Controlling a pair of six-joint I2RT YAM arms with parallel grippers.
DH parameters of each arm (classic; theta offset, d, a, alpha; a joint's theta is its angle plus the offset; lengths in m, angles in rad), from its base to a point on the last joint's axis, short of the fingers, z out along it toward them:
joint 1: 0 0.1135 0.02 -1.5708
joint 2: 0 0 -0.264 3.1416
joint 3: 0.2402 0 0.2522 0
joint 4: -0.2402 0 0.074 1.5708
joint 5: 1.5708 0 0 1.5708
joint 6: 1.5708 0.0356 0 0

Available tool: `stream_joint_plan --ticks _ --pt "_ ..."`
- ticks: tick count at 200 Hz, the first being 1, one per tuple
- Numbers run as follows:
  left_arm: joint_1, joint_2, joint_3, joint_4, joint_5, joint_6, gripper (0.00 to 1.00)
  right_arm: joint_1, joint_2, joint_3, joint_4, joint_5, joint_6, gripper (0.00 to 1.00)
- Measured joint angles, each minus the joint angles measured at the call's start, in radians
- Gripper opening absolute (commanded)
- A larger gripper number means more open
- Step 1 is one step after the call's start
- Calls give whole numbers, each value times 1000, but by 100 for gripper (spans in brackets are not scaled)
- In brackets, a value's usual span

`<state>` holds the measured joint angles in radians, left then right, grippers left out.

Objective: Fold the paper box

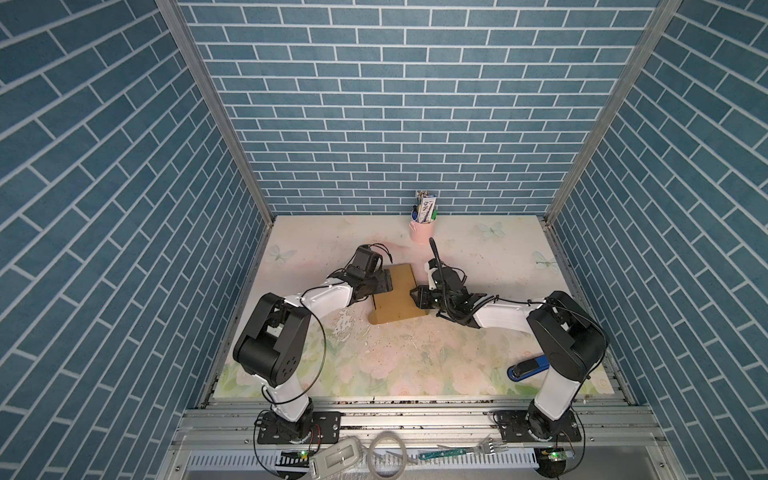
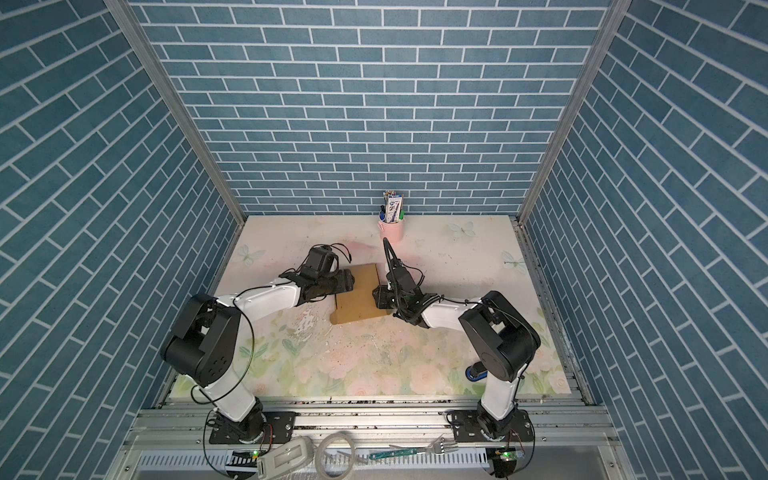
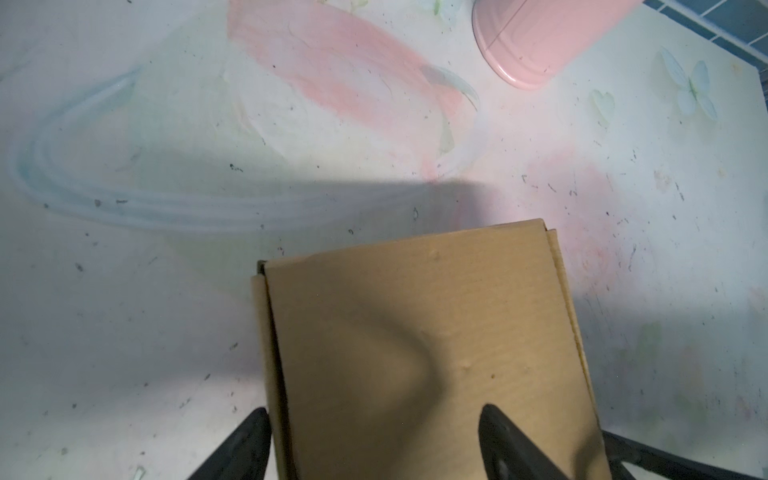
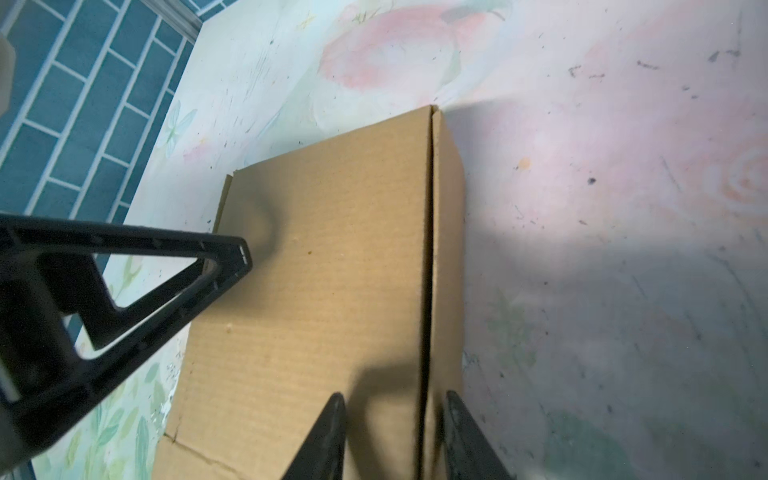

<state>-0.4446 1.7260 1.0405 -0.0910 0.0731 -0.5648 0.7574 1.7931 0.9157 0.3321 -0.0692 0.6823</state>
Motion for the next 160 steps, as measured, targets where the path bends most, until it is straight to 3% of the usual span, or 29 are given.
stream_joint_plan --ticks 49,86,160 --pt "53 71 83 -7 26 18 80 -1 93 108 20 37 21 39" --pt "79 65 91 -19 37 34 84 -2 110 145 21 43 17 48" --pt "79 -246 -90 -71 -3 23 88 -6 -48 69 -47 66 -39 57"
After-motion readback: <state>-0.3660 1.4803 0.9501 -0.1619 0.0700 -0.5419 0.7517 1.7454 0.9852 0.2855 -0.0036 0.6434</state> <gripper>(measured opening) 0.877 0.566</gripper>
